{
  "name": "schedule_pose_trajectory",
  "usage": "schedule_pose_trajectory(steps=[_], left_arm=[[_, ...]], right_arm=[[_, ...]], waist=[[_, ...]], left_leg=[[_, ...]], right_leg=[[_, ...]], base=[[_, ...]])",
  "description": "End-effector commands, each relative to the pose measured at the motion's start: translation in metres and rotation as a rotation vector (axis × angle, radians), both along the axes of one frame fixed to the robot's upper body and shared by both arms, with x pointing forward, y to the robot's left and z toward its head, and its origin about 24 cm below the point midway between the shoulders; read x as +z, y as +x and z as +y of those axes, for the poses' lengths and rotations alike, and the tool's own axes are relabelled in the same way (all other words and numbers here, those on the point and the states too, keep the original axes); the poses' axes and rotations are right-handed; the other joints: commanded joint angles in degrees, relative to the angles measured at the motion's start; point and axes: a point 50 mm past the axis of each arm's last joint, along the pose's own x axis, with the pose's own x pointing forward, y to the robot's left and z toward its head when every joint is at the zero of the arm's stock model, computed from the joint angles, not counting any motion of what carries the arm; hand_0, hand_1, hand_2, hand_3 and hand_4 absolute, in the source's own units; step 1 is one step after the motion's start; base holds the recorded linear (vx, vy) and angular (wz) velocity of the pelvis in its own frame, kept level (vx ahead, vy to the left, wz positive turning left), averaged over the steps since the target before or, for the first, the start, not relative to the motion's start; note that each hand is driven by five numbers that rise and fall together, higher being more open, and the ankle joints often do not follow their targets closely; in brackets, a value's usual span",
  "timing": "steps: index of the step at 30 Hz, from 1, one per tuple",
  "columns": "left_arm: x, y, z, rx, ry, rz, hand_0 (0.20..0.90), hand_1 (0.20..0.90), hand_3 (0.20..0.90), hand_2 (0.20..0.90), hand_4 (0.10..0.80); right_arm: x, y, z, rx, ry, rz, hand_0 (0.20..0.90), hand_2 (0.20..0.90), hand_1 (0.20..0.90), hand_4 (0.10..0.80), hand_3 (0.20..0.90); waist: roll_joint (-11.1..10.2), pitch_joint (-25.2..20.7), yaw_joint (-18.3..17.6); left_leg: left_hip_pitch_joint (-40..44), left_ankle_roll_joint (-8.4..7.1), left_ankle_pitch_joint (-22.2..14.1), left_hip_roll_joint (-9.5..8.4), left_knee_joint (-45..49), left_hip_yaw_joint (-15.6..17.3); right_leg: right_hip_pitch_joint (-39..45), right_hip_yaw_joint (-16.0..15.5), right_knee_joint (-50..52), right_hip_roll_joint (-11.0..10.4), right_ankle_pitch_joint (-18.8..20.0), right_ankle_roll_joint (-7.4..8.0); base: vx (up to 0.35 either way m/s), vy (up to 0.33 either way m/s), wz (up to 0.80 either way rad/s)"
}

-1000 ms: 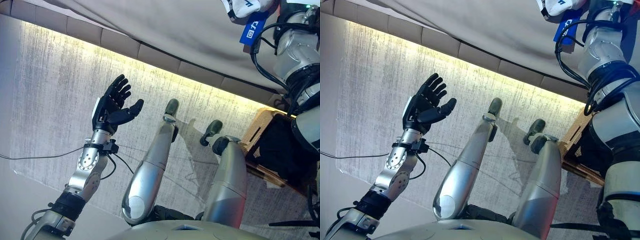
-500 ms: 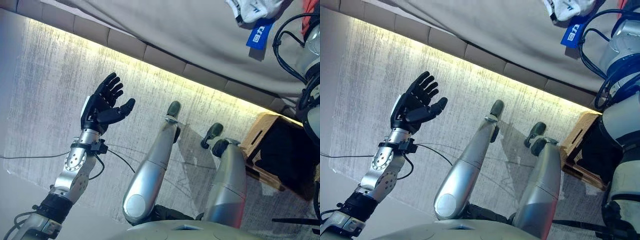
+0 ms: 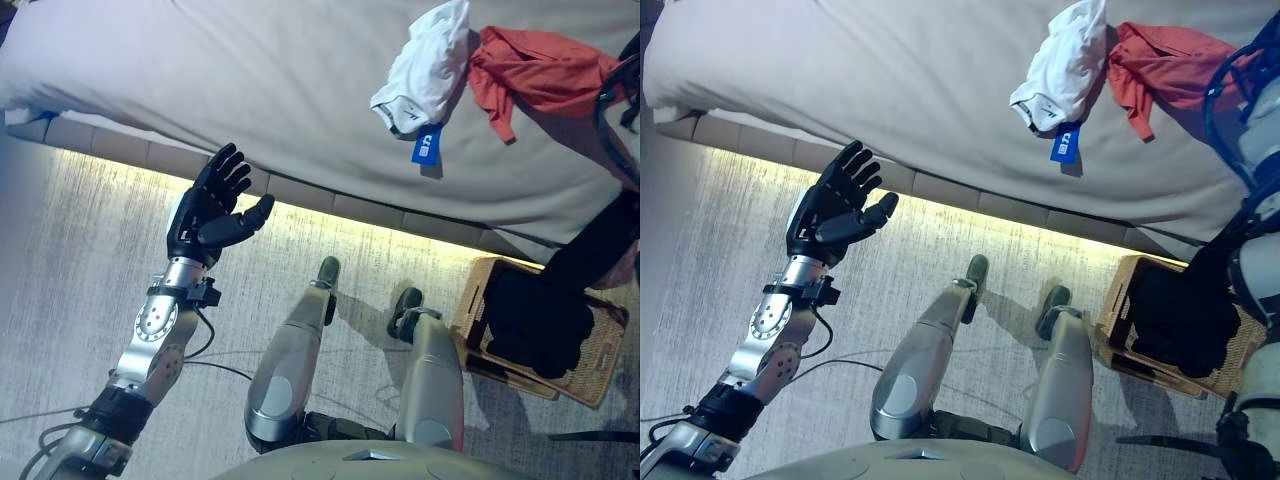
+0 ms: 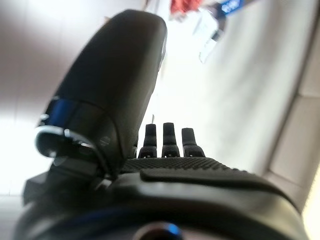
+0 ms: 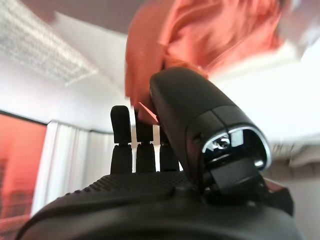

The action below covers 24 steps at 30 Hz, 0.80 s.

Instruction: Pick up the clothes from the bed and place them into the basket

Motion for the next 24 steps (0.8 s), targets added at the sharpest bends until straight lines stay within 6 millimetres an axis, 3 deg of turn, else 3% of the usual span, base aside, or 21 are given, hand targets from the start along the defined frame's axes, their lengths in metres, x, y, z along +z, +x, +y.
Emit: schedule_pose_trajectory(steps=[1,6,12,17,24], left_arm=[[0.019,-0.002,0.002,0.027,-0.022,-0.115,0.9,0.9,0.9,0.9,0.8],[0.007,0.0,-0.001,0.041,-0.003,-0.062,0.9,0.9,0.9,0.9,0.8],[-0.009,0.0,0.001,0.062,-0.009,0.022,0.9,0.9,0.9,0.9,0.8],[-0.024,0.002,0.002,0.09,-0.032,0.085,0.9,0.9,0.9,0.9,0.8],[-0.046,0.004,0.002,0.115,-0.008,0.16,0.9,0.9,0.9,0.9,0.8]], right_arm=[[0.04,-0.03,-0.016,-0.032,-0.14,-0.143,0.3,0.3,0.3,0.1,0.2],[0.033,-0.037,-0.018,0.038,-0.151,-0.16,0.3,0.3,0.3,0.1,0.2],[0.023,-0.047,-0.023,0.086,-0.144,-0.164,0.3,0.3,0.3,0.1,0.2],[0.028,-0.06,-0.025,0.108,-0.164,-0.193,0.3,0.3,0.3,0.1,0.2],[0.04,-0.079,-0.031,0.091,-0.164,-0.258,0.3,0.3,0.3,0.1,0.2]], waist=[[-3.5,-9.2,-1.4],[-5.6,-14.1,-4.9],[-7.0,-19.7,-8.3],[-7.5,-24.5,-11.5],[-8.2,-27.8,-14.3]], left_leg=[[3.3,0.39,-7.6,2.19,3.4,1.6],[12.8,-0.29,-6.7,4.38,-6.1,4.3],[20.7,-0.9,-4.5,5.65,-15.1,6.5],[26.9,-1.42,-2.6,6.94,-22.9,8.3],[31.2,-1.96,-1.0,7.91,-30.2,9.3]], right_leg=[[7.2,-3.2,-4.2,3.9,1.5,-2.39],[15.7,-0.9,-15.0,4.7,4.5,-0.57],[22.4,2.3,-23.9,5.7,7.8,1.5],[26.0,5.8,-29.6,6.3,10.9,3.39],[28.4,8.6,-34.5,7.2,13.2,4.63]], base=[[0.023,0.043,-0.19],[0.039,0.053,-0.18],[0.107,0.047,-0.22],[0.069,0.054,-0.3],[0.018,0.024,-0.29]])
